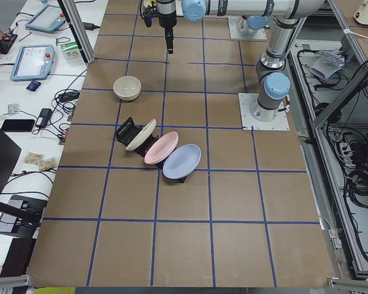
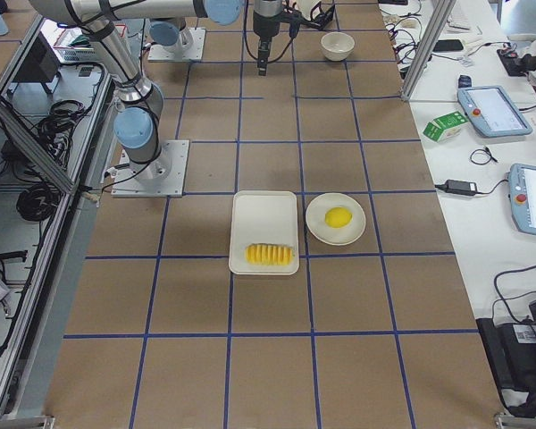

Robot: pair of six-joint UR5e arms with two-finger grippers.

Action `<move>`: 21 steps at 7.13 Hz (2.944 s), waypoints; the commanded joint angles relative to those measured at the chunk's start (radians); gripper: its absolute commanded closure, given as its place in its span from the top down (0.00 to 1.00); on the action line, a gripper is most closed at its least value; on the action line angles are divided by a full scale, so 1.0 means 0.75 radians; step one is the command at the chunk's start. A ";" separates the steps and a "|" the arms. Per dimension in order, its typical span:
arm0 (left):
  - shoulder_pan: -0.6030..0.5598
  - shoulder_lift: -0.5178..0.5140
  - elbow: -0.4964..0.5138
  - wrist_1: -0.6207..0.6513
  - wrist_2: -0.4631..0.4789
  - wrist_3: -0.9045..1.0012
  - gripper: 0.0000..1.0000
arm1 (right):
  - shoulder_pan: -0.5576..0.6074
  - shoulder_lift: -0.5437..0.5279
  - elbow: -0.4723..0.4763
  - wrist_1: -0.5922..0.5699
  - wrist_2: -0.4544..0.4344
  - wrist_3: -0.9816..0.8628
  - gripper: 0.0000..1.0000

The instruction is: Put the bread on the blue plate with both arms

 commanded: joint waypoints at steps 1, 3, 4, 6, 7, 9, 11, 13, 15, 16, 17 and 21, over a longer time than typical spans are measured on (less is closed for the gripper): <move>0.002 0.000 0.000 0.001 0.002 0.000 1.00 | -0.089 0.017 0.049 -0.009 -0.050 -0.009 1.00; 0.002 -0.002 0.000 0.005 0.002 0.000 1.00 | -0.326 0.017 0.084 -0.012 -0.093 -0.206 1.00; 0.002 -0.002 0.000 0.005 0.002 0.000 1.00 | -0.453 0.017 0.105 -0.044 -0.095 -0.323 1.00; 0.004 -0.002 0.000 0.005 0.004 0.000 1.00 | -0.666 0.017 0.166 -0.154 -0.159 -0.581 1.00; 0.004 -0.006 0.000 0.007 0.004 0.000 1.00 | -0.756 0.040 0.211 -0.264 -0.175 -0.683 1.00; 0.047 0.012 -0.002 0.007 0.016 0.006 1.00 | -0.950 0.148 0.282 -0.481 -0.192 -0.977 1.00; 0.358 0.055 -0.002 -0.009 0.018 0.014 1.00 | -1.079 0.321 0.285 -0.704 -0.192 -1.160 1.00; 0.671 0.027 0.000 0.015 0.164 0.110 1.00 | -1.127 0.481 0.281 -0.900 -0.194 -1.259 1.00; 0.903 -0.032 -0.035 0.190 0.218 0.266 1.00 | -1.137 0.602 0.275 -0.948 -0.196 -1.259 1.00; 0.997 -0.081 -0.043 0.205 0.216 0.266 1.00 | -1.143 0.645 0.275 -1.007 -0.202 -1.253 1.00; 1.101 -0.136 -0.053 0.319 0.216 0.240 1.00 | -1.170 0.672 0.277 -1.042 -0.224 -1.257 1.00; 1.180 -0.280 -0.267 0.702 0.210 -0.039 1.00 | -1.176 0.737 0.285 -1.044 -0.210 -1.184 0.98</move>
